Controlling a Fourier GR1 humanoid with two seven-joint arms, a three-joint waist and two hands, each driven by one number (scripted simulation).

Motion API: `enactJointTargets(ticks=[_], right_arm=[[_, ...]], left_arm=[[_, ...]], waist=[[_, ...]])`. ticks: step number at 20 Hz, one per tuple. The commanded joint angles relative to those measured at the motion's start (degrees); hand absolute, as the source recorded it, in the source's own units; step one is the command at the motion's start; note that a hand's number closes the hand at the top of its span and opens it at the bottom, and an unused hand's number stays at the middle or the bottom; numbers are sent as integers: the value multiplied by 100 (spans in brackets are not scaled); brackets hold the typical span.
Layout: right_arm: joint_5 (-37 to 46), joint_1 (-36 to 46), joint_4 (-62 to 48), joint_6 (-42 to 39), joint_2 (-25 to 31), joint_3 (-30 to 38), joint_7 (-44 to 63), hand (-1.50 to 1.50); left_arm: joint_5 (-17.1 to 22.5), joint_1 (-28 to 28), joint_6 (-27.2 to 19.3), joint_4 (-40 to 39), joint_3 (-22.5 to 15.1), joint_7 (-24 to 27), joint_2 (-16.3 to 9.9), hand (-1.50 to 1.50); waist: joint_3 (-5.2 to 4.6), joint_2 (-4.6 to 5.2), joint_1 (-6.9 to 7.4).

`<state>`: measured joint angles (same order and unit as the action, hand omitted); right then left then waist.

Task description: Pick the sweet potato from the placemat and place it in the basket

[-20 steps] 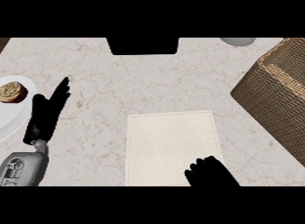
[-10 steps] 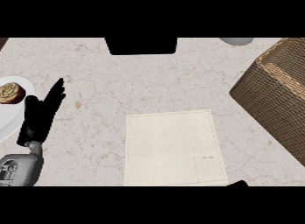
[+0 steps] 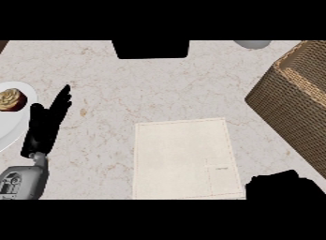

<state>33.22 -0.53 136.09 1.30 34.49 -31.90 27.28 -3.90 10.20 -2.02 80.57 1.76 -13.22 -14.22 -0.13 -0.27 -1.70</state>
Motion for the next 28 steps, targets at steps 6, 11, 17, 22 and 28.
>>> enactJointTargets(ticks=[6, 11, 17, 22, 28], right_arm=[[-1579, 867, 1297, -733, -288, 1373, 1325, 150], [-2163, 2090, 767, -1495, 36, 2567, 2172, 150], [-3114, 3187, -703, -2830, 1592, 4023, 2079, 150], [-3219, 3295, -2267, -3498, 2188, 4767, 1121, 150], [-2227, 3056, -3918, -3481, 2335, 5092, -948, 150]], left_arm=[[-22, 34, 29, -4, 70, 31, -100, 0], [8, 80, 160, -79, 49, -5, -133, 0], [-66, 336, 10, -298, 44, 3, 22, 0], [-133, 183, -61, -77, -110, -71, 234, 0], [-83, 549, 125, -367, 74, -72, 65, 0]], waist=[[-14, -6, 62], [-14, -8, 82], [-5, 12, 36], [11, 31, 177], [14, 49, 207]])
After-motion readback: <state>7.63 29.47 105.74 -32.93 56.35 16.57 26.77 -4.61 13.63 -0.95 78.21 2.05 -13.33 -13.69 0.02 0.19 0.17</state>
